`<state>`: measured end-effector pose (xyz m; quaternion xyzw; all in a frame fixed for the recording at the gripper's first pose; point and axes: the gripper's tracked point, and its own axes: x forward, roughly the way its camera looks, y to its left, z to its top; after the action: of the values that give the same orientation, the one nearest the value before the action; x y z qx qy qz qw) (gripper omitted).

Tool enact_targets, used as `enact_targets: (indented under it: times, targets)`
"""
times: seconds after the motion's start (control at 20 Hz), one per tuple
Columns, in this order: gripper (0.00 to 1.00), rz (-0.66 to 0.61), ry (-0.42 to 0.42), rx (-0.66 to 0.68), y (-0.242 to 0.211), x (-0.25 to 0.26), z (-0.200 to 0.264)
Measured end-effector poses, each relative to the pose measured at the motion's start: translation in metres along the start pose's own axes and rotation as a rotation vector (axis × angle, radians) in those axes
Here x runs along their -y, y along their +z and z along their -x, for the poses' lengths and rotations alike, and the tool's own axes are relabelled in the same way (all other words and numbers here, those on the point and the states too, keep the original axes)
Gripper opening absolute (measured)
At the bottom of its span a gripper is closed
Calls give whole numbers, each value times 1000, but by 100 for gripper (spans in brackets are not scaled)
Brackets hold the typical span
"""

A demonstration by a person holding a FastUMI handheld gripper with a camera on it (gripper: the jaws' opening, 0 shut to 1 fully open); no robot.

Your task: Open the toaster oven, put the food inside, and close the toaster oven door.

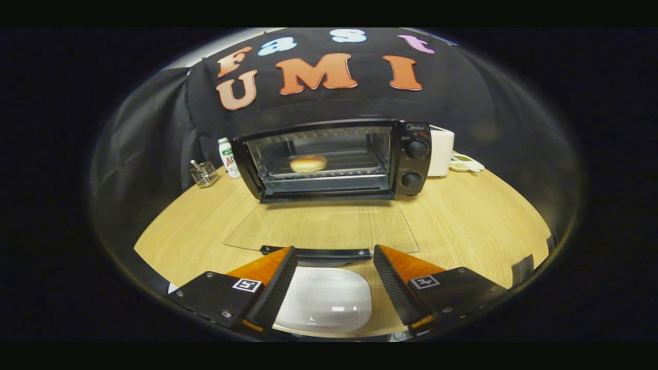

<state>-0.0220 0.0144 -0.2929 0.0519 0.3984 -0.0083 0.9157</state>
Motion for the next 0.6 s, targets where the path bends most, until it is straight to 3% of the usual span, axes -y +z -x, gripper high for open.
enact_targets:
  times: [0.15, 0.35, 0.6]
  targets:
    - [89, 30, 32, -32, -11, -12, -1]
    - [89, 96, 13, -78, -28, -15, -9]
    - [88, 27, -45, -92, -29, -5, -21]
